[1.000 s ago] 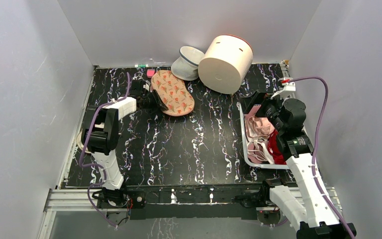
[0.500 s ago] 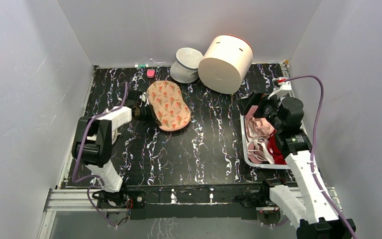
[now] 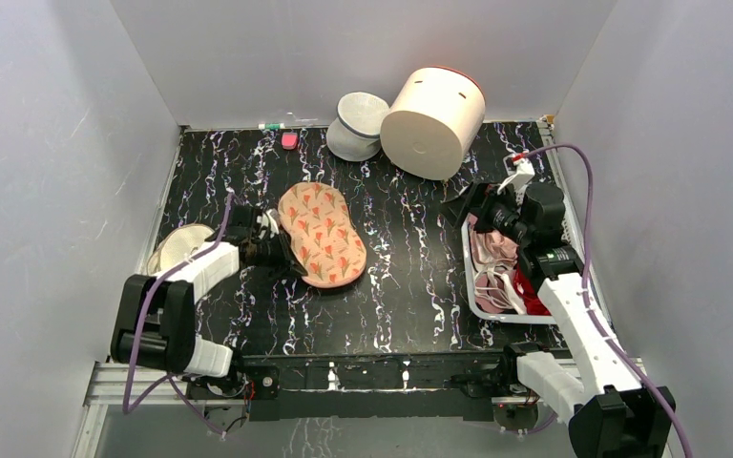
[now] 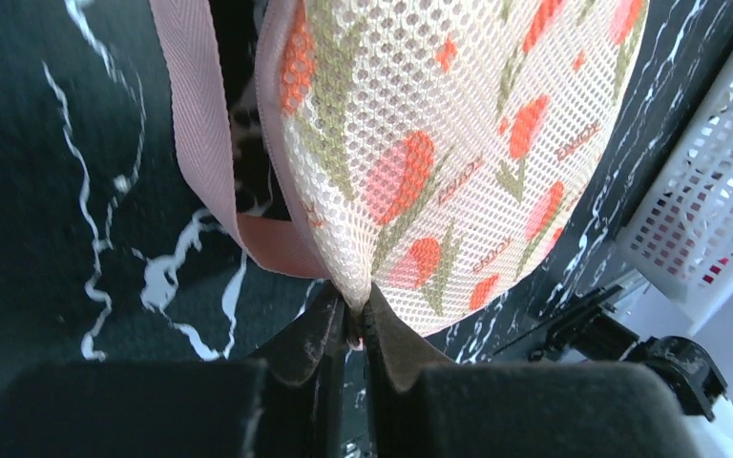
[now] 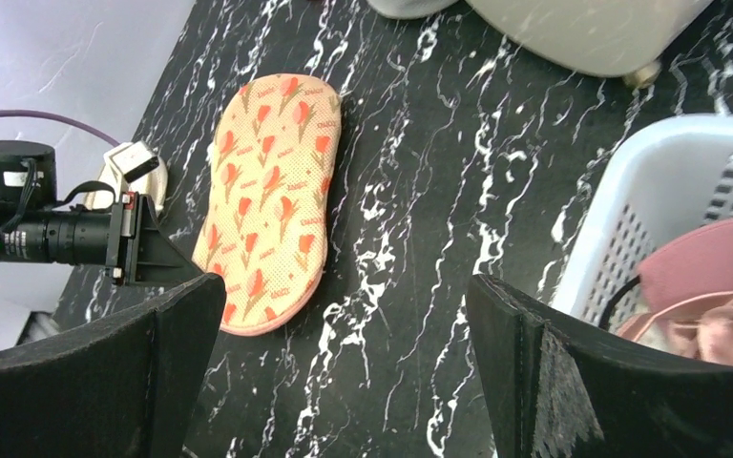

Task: Unzip the laundry bag and remove the bra

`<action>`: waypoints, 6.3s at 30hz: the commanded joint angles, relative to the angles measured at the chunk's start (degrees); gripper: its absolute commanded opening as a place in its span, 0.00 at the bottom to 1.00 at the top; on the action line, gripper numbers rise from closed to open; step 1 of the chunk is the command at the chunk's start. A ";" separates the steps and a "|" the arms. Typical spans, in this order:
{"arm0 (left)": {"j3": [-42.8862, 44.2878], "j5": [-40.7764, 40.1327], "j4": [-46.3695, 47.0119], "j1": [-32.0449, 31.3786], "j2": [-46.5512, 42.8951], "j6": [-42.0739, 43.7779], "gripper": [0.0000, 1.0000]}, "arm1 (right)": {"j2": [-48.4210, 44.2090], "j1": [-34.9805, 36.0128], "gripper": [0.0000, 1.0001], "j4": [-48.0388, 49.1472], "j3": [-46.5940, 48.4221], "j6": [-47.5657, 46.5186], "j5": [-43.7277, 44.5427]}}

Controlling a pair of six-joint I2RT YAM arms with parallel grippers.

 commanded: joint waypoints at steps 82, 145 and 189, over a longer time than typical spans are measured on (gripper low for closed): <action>16.08 -19.37 -12.83 -7.71 -3.57 5.72 0.98 | 37.63 47.55 0.91 15.02 9.02 8.13 16.03; 35.62 -25.83 -9.33 -27.28 22.05 25.93 0.15 | -3.84 38.04 0.98 -6.72 -6.16 5.94 31.80; 39.05 -57.00 -7.42 -39.13 32.65 30.64 0.35 | -8.63 37.63 0.98 -12.06 -5.81 7.21 35.21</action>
